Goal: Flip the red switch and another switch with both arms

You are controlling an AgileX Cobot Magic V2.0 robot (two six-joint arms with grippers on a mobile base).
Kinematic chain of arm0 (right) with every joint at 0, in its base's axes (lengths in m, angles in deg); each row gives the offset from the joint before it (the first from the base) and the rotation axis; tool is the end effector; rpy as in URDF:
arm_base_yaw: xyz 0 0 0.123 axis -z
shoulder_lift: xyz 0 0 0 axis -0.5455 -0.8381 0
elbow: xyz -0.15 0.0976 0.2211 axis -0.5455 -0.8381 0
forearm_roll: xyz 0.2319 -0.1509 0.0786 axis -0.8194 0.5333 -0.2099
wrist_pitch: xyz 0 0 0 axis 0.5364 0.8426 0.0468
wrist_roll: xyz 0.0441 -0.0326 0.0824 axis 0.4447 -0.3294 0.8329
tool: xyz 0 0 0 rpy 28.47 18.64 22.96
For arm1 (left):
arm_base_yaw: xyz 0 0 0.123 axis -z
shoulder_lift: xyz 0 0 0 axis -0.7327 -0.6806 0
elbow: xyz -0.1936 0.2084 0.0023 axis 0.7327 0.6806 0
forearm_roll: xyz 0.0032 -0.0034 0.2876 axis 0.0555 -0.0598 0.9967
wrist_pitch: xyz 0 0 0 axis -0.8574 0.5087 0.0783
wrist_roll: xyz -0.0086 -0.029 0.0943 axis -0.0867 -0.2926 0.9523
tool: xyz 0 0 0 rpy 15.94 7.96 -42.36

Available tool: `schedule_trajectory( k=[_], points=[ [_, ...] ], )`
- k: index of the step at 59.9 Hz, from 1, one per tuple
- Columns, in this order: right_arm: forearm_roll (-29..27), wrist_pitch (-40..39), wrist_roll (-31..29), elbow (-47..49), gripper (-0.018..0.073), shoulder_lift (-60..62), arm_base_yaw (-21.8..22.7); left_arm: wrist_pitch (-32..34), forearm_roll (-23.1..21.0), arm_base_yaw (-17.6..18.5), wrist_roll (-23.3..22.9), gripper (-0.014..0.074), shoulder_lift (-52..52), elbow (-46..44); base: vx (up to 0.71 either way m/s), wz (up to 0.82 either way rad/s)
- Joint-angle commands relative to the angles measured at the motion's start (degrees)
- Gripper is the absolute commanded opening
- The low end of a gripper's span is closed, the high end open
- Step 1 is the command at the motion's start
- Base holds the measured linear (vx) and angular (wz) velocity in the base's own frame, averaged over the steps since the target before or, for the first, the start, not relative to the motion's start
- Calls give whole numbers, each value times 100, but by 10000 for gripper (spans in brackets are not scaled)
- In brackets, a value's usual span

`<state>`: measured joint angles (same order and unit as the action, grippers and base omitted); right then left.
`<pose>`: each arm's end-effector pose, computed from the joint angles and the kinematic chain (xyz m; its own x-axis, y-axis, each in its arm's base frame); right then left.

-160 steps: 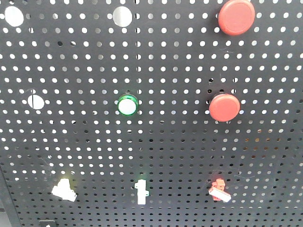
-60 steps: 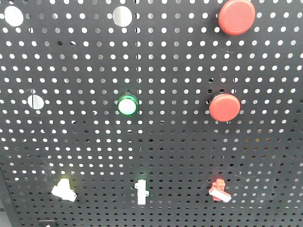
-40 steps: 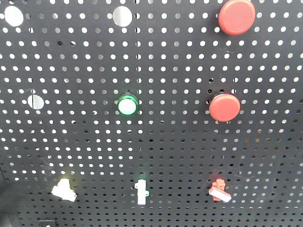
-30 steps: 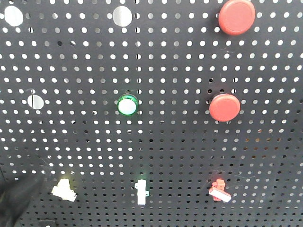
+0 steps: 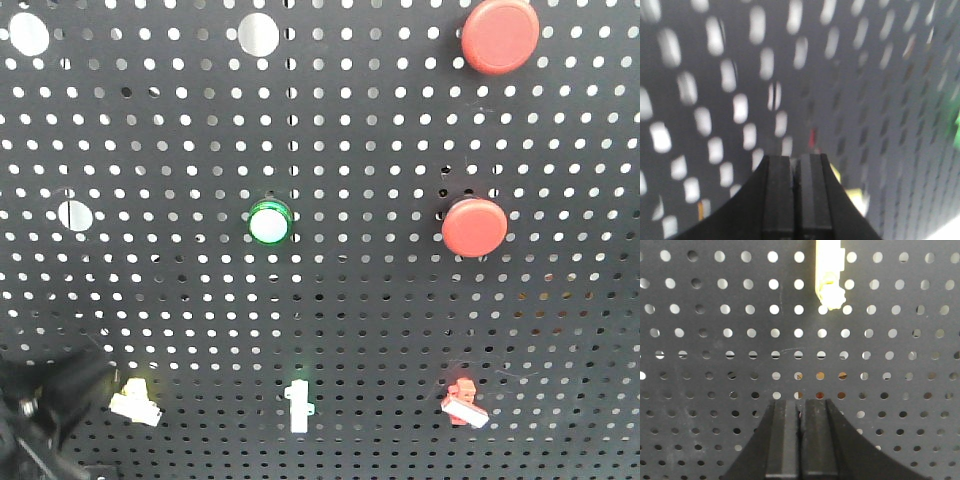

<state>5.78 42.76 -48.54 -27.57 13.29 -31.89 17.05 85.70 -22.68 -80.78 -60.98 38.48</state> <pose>0.1615 -0.0031 0.3039 -0.0103 -0.0296 -0.9995 0.0185 0.9994 -0.0298 0.2215 -0.1010 0.2987 -0.1357 0.2369 -0.9620 0.4448 0.8822 0.1545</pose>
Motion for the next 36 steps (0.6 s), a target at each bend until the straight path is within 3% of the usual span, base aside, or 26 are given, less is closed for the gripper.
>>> schedule_trajectory(
  k=[1,22,36],
  points=[
    [-6,-511,-2,195,-6,-32,6,80,-43,35,-77,2,45,-219,0,0],
    [-5,-511,-7,195,-6,-32,6,-1128,-151,35,-77,2,55,-219,0,0],
    [-5,-511,-7,195,-6,-32,6,-253,-479,35,-77,2,338,-219,0,0]
  ],
)
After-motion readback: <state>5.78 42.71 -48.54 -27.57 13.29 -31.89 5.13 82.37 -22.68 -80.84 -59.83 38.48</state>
